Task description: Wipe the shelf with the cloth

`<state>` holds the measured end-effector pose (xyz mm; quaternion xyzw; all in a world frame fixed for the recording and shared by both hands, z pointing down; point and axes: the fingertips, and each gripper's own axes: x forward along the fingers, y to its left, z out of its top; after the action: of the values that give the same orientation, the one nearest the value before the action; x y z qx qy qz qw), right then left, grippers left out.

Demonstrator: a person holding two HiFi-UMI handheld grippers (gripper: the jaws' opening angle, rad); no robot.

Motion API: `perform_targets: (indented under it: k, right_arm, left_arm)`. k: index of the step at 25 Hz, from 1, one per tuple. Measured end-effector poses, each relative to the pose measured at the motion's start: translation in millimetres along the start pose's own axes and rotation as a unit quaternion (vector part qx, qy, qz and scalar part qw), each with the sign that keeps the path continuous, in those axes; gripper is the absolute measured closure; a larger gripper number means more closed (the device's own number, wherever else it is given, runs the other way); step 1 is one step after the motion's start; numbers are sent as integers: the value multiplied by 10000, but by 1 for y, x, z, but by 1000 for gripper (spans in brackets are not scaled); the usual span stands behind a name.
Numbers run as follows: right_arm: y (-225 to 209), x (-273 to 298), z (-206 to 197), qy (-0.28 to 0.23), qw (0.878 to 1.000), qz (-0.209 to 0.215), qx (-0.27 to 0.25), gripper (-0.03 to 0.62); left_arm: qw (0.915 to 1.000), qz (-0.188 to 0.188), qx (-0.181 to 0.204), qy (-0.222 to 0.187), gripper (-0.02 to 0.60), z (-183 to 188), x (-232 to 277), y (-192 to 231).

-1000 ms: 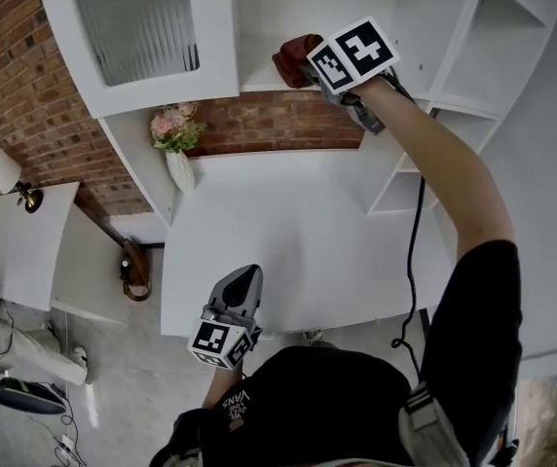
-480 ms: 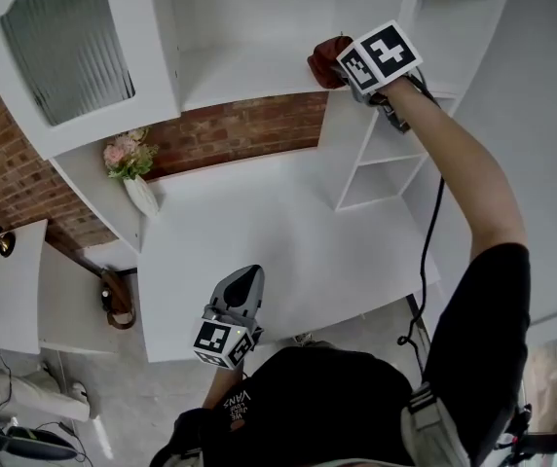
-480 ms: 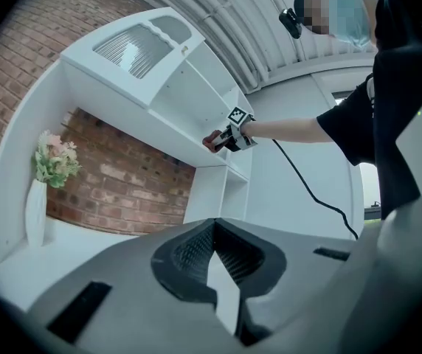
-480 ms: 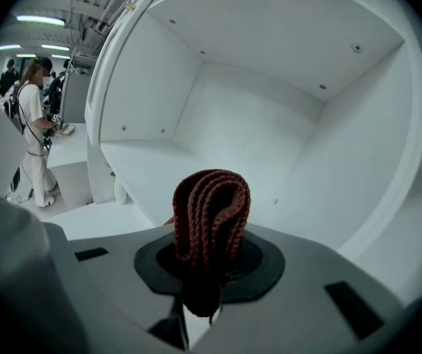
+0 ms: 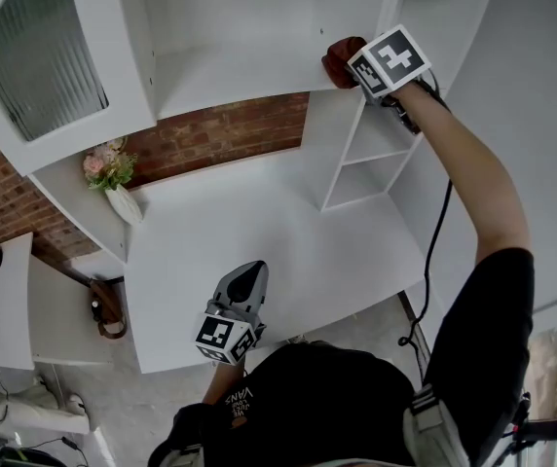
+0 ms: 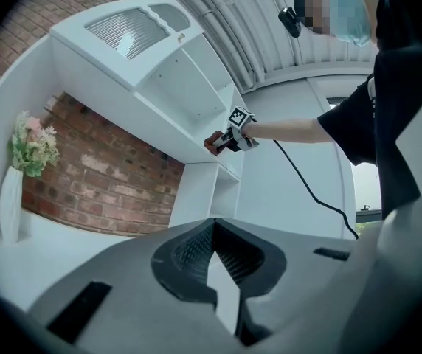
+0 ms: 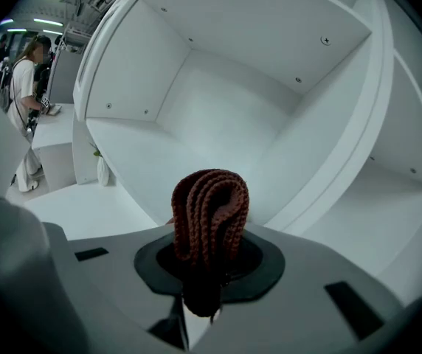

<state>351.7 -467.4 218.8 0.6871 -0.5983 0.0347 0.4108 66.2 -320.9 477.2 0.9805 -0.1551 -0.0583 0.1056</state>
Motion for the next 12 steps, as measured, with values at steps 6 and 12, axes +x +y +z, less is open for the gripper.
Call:
perform_targets:
  k: [6, 12]
  right_arm:
    - [-5, -12, -8, 63, 9991, -259, -329, 525]
    - [1, -22, -2, -350, 9977, -360, -463, 525]
  left_arm:
    - [9999, -107, 15, 12, 577, 2, 5, -6]
    - [9999, -71, 136, 52, 577, 7, 1, -1]
